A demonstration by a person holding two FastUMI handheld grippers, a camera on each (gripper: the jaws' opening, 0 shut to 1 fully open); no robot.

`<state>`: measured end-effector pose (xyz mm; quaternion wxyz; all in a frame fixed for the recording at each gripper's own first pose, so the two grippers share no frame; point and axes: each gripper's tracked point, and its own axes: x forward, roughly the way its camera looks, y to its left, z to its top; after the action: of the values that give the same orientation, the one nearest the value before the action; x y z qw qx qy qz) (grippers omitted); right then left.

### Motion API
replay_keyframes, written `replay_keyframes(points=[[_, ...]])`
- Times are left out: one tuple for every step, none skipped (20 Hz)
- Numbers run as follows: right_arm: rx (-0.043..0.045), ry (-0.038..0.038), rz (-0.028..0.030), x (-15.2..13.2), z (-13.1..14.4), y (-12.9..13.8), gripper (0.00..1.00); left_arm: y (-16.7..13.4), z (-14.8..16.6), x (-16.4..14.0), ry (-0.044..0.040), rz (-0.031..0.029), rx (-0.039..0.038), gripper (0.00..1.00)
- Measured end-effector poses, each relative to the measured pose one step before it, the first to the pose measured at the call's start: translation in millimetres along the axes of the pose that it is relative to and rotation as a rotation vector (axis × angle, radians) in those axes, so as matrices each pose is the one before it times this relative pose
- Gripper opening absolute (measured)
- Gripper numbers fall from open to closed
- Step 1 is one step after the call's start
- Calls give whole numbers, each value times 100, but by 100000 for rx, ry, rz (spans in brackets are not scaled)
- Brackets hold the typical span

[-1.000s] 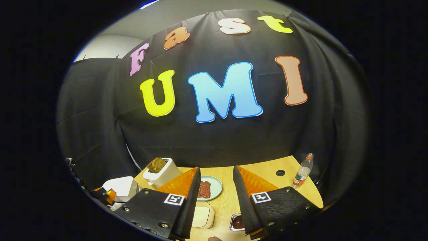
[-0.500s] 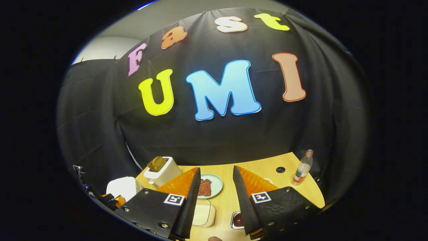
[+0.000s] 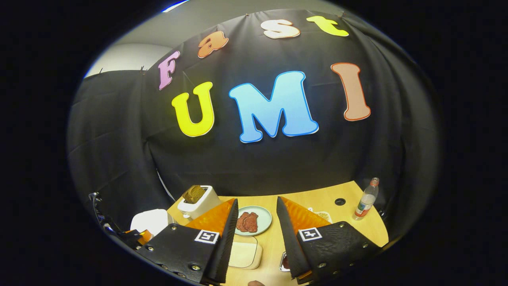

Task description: Close the left gripper, press the button to open the rice cooker; take a wooden spoon from the chopstick holder with the right hand, scoop a spoonful of rice and pour it into the rice cooker, then put the wooden spoon back into the chopstick holder.

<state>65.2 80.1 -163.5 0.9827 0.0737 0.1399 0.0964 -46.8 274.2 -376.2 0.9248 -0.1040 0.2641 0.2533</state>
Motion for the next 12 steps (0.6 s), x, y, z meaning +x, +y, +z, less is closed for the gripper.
replay_keyframes(points=[[-805,-858,-820,-109,291,-270,59,351,398,-304,-1565,252,-1201,100],[-398,-1045,-1005,-209,278,-344,59,-12,763,-37,-2202,-228,-123,100],[-207,-1255,-727,-146,368,-159,59,-377,1359,-114,-2662,-1231,476,95],[-516,-812,-657,-128,180,-93,59,-524,1629,-173,-2963,-1905,1092,95],[-767,-1059,-525,-201,348,-52,58,-775,2142,-288,-3741,-2101,1341,95],[-827,-1632,67,-216,541,122,58,-887,2374,-123,-4064,-2333,1464,95],[-682,-1578,601,-255,696,330,59,-985,2388,-19,-3856,-2426,1459,94],[-448,-1812,502,-265,737,331,58,-1232,2423,-325,-3462,-2388,1705,96],[-578,-2328,318,-215,960,271,58,-1180,2407,-220,-3216,-2387,1999,96],[-632,-2532,69,-281,1189,279,58,-1157,2348,-336,-3161,-2048,2110,96],[-863,-2549,-791,-283,1106,81,59,-1179,2145,-219,-3130,-1963,2047,96],[-523,-2609,359,-210,1106,382,59,-980,1536,-157,-2254,-2226,1239,96]])
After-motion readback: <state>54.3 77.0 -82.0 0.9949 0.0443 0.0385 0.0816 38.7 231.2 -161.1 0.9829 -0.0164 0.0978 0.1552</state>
